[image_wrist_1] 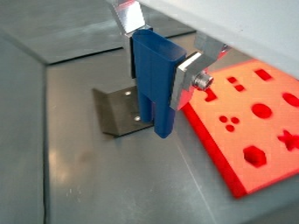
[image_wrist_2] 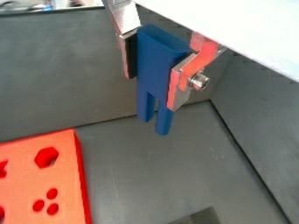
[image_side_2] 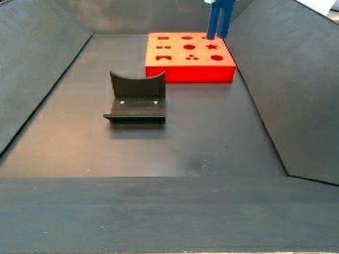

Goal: Pick up the square-circle object. Move up. Rotate the square-circle object. Place the square-circle object on the fixture. Regrasp the square-circle object. Move to above the board. Insert the square-circle object.
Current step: Rotate the square-circle object.

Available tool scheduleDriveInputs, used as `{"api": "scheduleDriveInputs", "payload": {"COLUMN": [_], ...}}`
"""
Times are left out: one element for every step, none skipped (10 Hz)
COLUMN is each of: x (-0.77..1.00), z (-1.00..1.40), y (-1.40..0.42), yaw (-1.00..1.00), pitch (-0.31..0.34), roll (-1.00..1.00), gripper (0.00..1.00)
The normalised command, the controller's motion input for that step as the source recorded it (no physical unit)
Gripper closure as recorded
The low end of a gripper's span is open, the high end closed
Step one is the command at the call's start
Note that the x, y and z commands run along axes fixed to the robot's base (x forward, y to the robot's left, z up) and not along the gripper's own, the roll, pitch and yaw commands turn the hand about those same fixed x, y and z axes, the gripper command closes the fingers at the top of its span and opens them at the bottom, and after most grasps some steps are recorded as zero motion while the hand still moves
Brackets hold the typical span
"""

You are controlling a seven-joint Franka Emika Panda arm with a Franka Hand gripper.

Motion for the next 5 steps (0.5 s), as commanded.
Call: {"api": "scheduleDriveInputs", "payload": {"x": [0.0,0.0,0.01,0.01,0.01], "z": [0.0,0.01,0.01,0.01,0.01], "y": [0.01,0.01,0.01,0.01,0.01], "yaw": [-1.0,-1.0,-1.0,-0.88,-0.72], "pitch": [0.06,0.074,0.082,0.106,0.105], "roll": [-0.08,-0.1,-0.12,-0.15,-0.15], "gripper": [1.0,1.0,1.0,1.0,1.0]}}
